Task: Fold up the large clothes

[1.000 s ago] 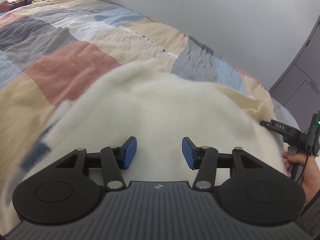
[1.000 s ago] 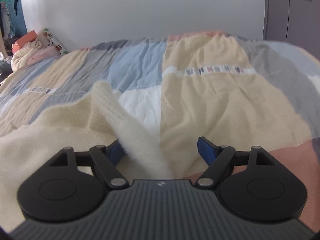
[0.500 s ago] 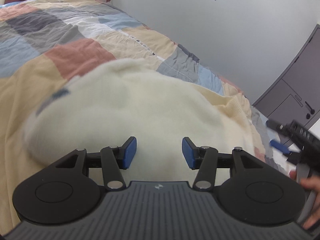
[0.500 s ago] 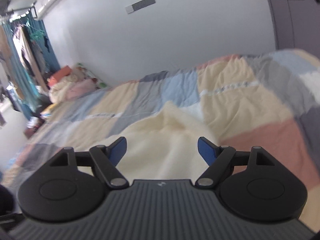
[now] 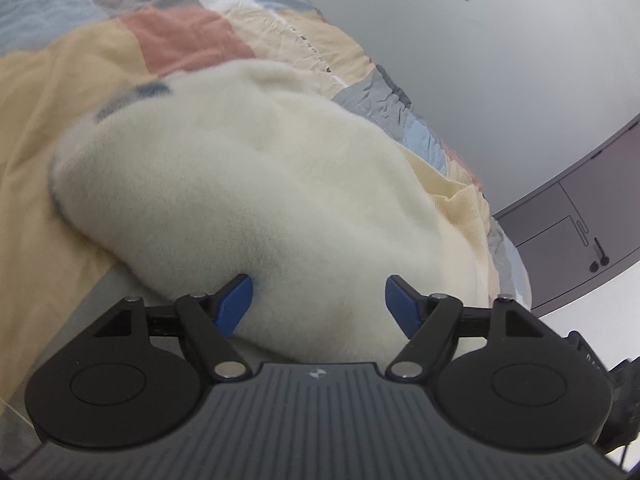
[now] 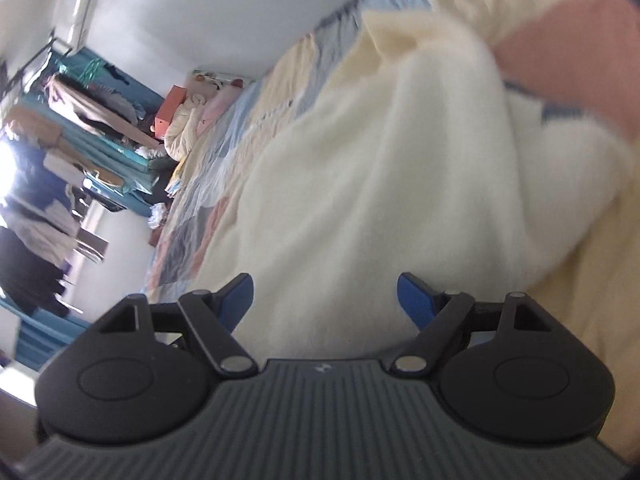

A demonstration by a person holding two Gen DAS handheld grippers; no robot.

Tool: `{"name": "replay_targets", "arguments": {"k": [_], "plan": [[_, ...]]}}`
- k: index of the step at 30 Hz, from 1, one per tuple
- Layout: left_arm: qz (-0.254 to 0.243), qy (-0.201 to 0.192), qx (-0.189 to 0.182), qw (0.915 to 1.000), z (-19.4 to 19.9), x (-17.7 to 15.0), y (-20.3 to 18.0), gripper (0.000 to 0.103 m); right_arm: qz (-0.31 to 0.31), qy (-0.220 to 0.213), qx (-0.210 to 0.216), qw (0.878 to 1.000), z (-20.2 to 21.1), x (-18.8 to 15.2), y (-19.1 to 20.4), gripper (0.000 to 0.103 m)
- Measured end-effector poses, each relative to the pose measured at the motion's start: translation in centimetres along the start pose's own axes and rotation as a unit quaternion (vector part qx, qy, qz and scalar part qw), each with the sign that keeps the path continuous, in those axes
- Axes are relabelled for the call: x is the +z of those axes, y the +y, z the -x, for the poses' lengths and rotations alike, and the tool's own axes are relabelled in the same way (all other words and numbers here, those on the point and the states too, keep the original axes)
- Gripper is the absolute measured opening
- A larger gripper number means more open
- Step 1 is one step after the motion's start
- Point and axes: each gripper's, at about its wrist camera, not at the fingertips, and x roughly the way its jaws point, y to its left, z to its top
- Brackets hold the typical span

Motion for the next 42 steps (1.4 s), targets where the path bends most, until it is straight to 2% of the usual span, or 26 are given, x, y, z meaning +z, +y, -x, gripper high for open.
{"name": "replay_targets", "arguments": {"k": [1,3,4,6,9,12,19,21,23,26,29,31,33,38,39,40,42], "plan": [[0.009,0.003,-0.003,1.0,-0.1,0.1,0.2,0.08,-0.012,0.002,0.004,1.0,-0.1,-0.1,-0.2,0.083],[0.034,0.016,-0.002,0.9993,0.1,0.1,0.6,0.081,-0.037,0.009,0.019,0.999,-0.4,-0.3,-0.5,0.095],[0.051,0.021,-0.012,0.9984,0.4,0.1,0.8,0.082,-0.056,0.013,0.026,0.998,-0.4,-0.5,-0.6,0.095],[0.056,0.027,-0.022,0.9978,0.5,-0.1,1.0,0.082,-0.076,0.023,0.035,0.996,-0.7,-1.3,-0.9,0.103],[0.061,0.032,0.008,0.9976,-0.4,-0.5,1.5,0.082,-0.118,0.068,0.037,0.99,-2.1,-2.4,-1.6,0.103],[0.103,0.058,0.008,0.993,-2.0,-0.6,3.1,0.082,-0.159,0.089,0.023,0.983,-3.5,-3.1,-2.6,0.103],[0.168,0.047,-0.014,0.9845,-3.0,0.5,5.3,0.083,-0.168,0.019,0.018,0.985,-4.3,-0.3,-3.6,0.103],[0.192,0.038,-0.025,0.9803,-2.9,0.9,6.2,0.083,-0.182,0.016,0.026,0.983,-4.6,0.1,-4.1,0.103],[0.224,0.031,-0.042,0.9731,-2.8,1.0,7.1,0.083,-0.198,0.015,0.045,0.979,-4.8,0.2,-4.5,0.103],[0.259,0.019,-0.063,0.9637,-2.4,0.9,8.1,0.083,-0.195,-0.019,0.108,0.975,-3.7,0.6,-4.0,0.103],[0.269,0.013,-0.076,0.9599,-2.0,0.9,8.5,0.083,-0.161,-0.049,0.17,0.971,-2.6,1.3,-2.6,0.103],[0.271,0.015,-0.078,0.9594,-2.1,0.9,8.7,0.083,-0.15,-0.058,0.184,0.97,-2.5,1.3,-2.2,0.103],[0.279,0.022,-0.081,0.9566,-2.7,0.8,9.1,0.083,-0.162,-0.057,0.171,0.97,-2.8,1.2,-2.5,0.103],[0.316,0.018,-0.093,0.944,-3.1,0.6,10.2,0.083,-0.238,-0.024,0.084,0.967,-3.3,0.3,-5.8,0.103],[0.317,0.017,-0.093,0.9436,-3.0,0.6,10.2,0.082,-0.237,-0.024,0.062,0.969,-3.3,0.3,-6.0,0.097],[0.316,0.016,-0.092,0.944,-3.0,0.7,10.2,0.082,-0.234,-0.03,0.046,0.971,-3.3,0.4,-5.9,0.096],[0.311,0.013,-0.088,0.9464,-2.9,1.0,10.0,0.082,-0.23,-0.037,0.043,0.972,-3.1,0.4,-5.9,0.095]]}}
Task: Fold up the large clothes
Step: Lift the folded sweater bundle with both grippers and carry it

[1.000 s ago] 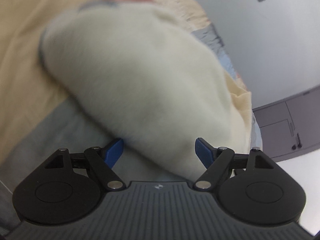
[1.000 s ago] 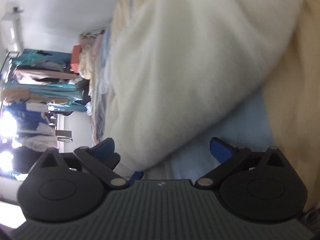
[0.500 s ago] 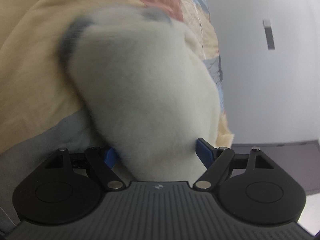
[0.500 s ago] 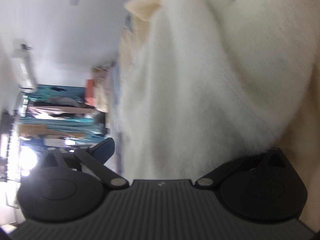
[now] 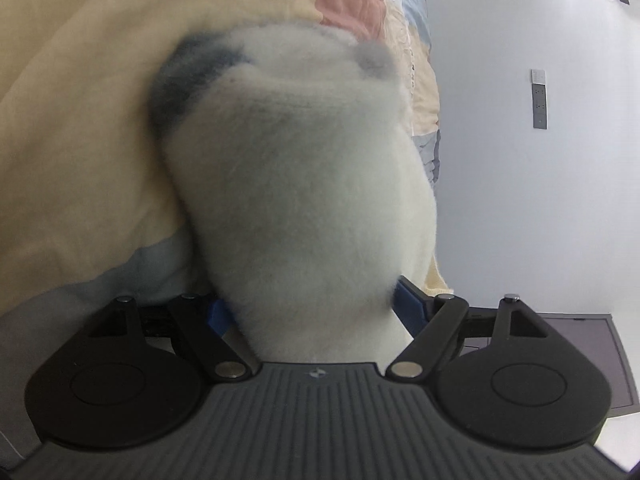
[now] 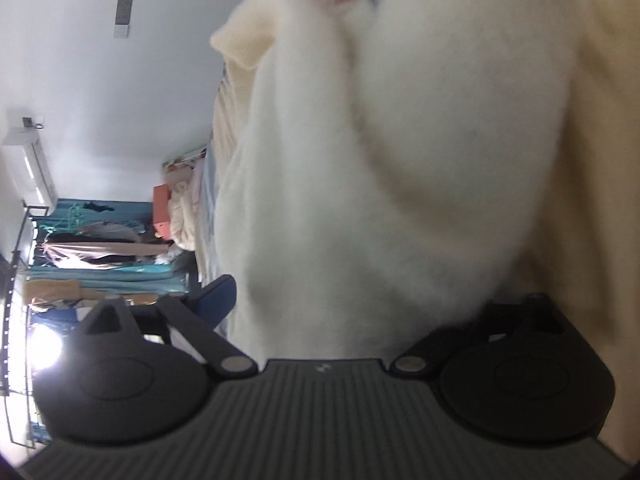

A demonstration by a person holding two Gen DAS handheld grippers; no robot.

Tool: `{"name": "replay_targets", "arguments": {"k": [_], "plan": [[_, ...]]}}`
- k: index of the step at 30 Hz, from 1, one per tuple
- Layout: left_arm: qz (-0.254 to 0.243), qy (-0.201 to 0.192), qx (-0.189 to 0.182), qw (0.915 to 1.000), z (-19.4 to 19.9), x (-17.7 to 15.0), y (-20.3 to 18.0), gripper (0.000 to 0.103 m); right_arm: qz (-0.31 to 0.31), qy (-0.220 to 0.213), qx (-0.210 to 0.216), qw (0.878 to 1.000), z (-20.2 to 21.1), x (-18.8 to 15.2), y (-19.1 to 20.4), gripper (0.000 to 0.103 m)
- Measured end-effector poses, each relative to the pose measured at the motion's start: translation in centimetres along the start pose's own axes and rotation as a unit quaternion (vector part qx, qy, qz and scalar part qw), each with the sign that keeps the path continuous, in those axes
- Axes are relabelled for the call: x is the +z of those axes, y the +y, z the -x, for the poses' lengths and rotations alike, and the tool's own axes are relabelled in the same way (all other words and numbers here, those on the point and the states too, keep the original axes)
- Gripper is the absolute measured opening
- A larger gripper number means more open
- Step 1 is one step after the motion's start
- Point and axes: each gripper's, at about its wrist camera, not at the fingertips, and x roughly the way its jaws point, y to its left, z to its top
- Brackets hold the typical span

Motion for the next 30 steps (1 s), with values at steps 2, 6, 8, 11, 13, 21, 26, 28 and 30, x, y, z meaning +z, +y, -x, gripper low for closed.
{"name": "replay_targets", "arguments": {"k": [2,6,8,11,13,21,26,28,30], "plan": [[0.001,-0.002,0.003,1.0,-0.2,0.0,-0.1,0.082,0.022,-0.007,-0.014,1.0,0.1,-0.2,0.4,0.087],[-0.008,-0.008,0.014,0.9998,-0.5,0.0,-1.1,0.079,0.073,-0.011,-0.063,0.995,-0.2,-0.9,1.0,0.064],[-0.014,-0.014,0.022,0.9996,-0.6,-0.2,-1.2,0.073,0.092,-0.016,-0.073,0.993,-0.1,-1.0,1.2,0.055],[-0.02,-0.021,0.03,0.9991,-0.4,-0.4,-1.6,0.061,0.126,-0.027,-0.078,0.989,0.2,-1.2,1.9,0.044],[-0.028,-0.027,0.031,0.9988,0.0,-0.5,-1.7,0.051,0.141,-0.032,-0.074,0.987,0.7,-1.3,2.3,0.039],[-0.107,-0.048,-0.003,0.9932,3.1,-2.0,-4.7,0.035,0.206,-0.067,-0.034,0.976,3.9,-2.1,4.6,0.034],[-0.143,-0.049,-0.024,0.9883,5.9,-4.2,-7.2,0.035,0.237,-0.09,-0.018,0.967,6.0,-3.0,7.3,0.034],[-0.148,-0.048,-0.033,0.9873,7.5,-5.4,-8.0,0.035,0.246,-0.099,-0.008,0.964,7.8,-3.4,7.9,0.034],[-0.149,-0.047,-0.035,0.9871,9.0,-6.8,-7.9,0.035,0.257,-0.103,-0.007,0.961,9.2,-4.0,8.7,0.034]]}}
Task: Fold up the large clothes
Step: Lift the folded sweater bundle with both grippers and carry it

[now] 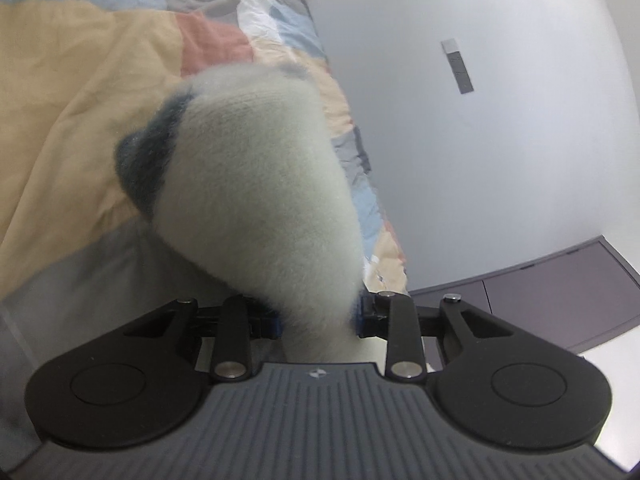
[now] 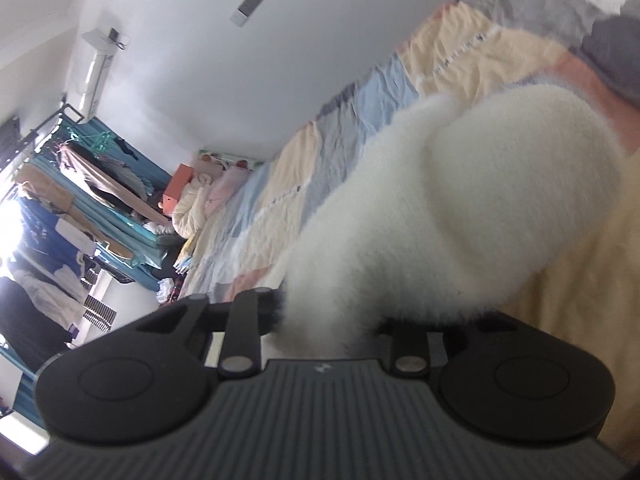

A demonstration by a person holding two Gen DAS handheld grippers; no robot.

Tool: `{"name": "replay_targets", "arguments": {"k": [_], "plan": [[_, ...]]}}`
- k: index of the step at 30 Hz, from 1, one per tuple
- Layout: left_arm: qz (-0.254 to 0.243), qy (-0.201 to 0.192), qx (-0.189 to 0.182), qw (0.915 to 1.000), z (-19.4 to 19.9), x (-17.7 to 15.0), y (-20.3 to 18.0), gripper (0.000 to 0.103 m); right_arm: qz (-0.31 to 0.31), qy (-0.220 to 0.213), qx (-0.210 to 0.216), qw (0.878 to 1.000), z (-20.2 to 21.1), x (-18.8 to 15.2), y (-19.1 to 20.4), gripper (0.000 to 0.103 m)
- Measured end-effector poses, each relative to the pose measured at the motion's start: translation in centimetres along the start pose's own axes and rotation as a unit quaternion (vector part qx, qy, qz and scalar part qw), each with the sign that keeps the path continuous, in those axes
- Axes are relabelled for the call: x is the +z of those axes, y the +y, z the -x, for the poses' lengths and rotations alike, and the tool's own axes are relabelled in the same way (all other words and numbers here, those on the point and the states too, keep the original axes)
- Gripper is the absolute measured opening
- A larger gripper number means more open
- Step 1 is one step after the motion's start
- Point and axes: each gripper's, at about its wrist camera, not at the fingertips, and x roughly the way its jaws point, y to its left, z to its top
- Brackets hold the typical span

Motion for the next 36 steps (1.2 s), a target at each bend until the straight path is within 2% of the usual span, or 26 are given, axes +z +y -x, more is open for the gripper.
{"name": "replay_targets", "arguments": {"k": [7,9,11,16,19,26,36], "plan": [[-0.001,0.018,-0.005,0.9998,2.6,-2.5,0.0,0.037,0.02,0.014,-0.013,1.0,2.8,0.3,0.5,0.034],[0.009,0.022,-0.033,0.9992,2.1,-2.2,0.9,0.046,0.018,0.021,-0.015,1.0,3.0,0.1,-0.1,0.036],[0.02,0.031,-0.044,0.9984,1.8,-1.6,1.3,0.048,0.004,0.027,-0.009,1.0,2.6,0.2,-0.9,0.038],[-0.019,0.032,-0.059,0.9976,0.6,-0.5,-0.7,0.056,-0.033,0.034,0.014,0.999,2.3,1.4,-1.6,0.045],[-0.037,0.027,-0.055,0.9974,-1.2,0.9,-2.3,0.058,-0.044,0.039,0.025,0.998,1.5,2.7,-1.1,0.052],[-0.066,0.026,-0.042,0.9965,-5.8,3.8,-4.3,0.058,-0.077,0.046,0.026,0.996,-2.5,5.7,-1.5,0.057],[-0.129,0.03,-0.01,0.9912,-15.1,8.2,-1.6,0.061,-0.091,0.06,-0.019,0.994,-10.4,7.4,-3.5,0.059]]}}
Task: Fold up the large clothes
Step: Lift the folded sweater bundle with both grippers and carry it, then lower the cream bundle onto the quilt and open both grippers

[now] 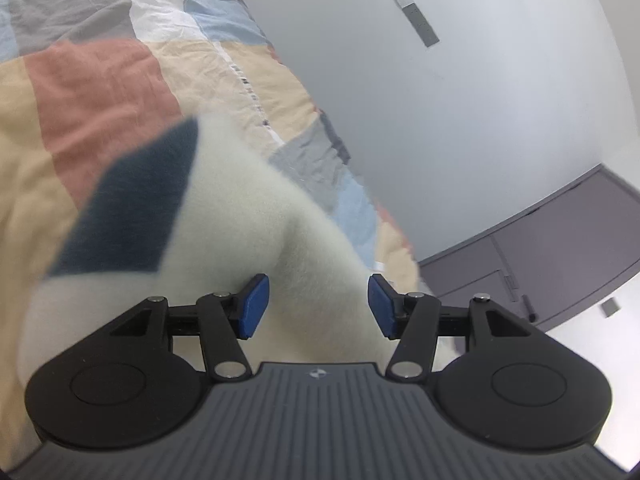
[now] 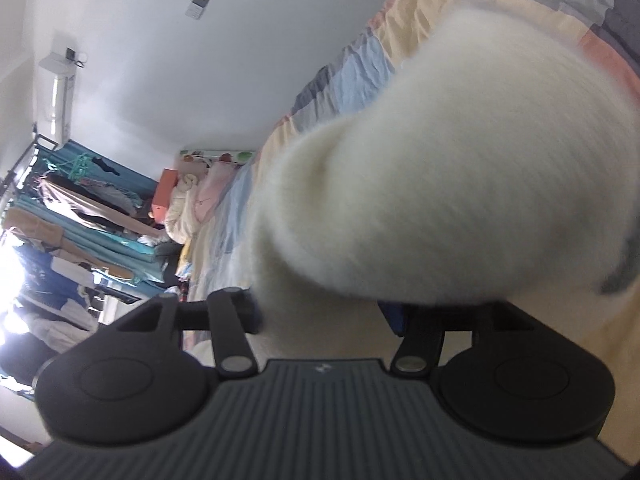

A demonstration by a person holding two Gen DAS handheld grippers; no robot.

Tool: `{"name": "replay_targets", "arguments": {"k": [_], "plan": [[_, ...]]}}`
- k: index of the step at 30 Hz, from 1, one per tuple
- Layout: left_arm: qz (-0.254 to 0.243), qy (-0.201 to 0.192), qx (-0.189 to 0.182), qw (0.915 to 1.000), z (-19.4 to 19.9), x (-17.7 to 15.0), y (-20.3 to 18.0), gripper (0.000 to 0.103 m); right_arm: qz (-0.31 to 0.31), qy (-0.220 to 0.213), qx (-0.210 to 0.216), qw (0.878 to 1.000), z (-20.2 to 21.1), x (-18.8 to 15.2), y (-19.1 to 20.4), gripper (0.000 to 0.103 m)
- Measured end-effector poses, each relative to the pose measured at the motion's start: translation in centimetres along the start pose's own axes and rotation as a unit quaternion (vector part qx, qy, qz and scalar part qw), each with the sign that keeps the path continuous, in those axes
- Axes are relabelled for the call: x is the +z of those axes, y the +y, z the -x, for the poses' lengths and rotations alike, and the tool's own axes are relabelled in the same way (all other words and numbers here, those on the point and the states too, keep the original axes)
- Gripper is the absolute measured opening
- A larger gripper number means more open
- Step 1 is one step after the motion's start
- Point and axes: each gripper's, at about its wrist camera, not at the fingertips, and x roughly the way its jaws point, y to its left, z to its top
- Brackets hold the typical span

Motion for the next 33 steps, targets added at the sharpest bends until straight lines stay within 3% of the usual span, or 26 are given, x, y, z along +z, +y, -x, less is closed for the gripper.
{"name": "replay_targets", "arguments": {"k": [6,13,22,25,27,33], "plan": [[0.01,0.006,0.005,0.9999,-3.8,1.0,2.7,0.061,-0.024,0.011,-0.015,1.0,-4.3,1.4,-2.3,0.059],[-0.03,0.014,0.014,0.9994,-6.9,1.3,3.3,0.06,-0.039,0.006,-0.006,0.999,-6.8,2.2,-4.3,0.059],[-0.04,0.025,0.003,0.9989,-3.9,0.8,2.1,0.063,-0.013,0.012,-0.002,1.0,-5.0,2.3,-3.4,0.059],[-0.051,0.026,-0.016,0.9982,-1.9,0.0,0.8,0.063,0.042,0.0,-0.02,0.999,-2.5,1.7,-2.0,0.064],[-0.073,0.019,-0.019,0.997,-0.5,-0.8,-0.6,0.063,0.1,-0.025,-0.041,0.994,-0.2,0.7,-0.6,0.075],[-0.174,0.007,0.031,0.9842,1.4,-3.9,-4.2,0.063,0.251,-0.052,-0.065,0.965,3.7,-3.4,2.4,0.078]]}}
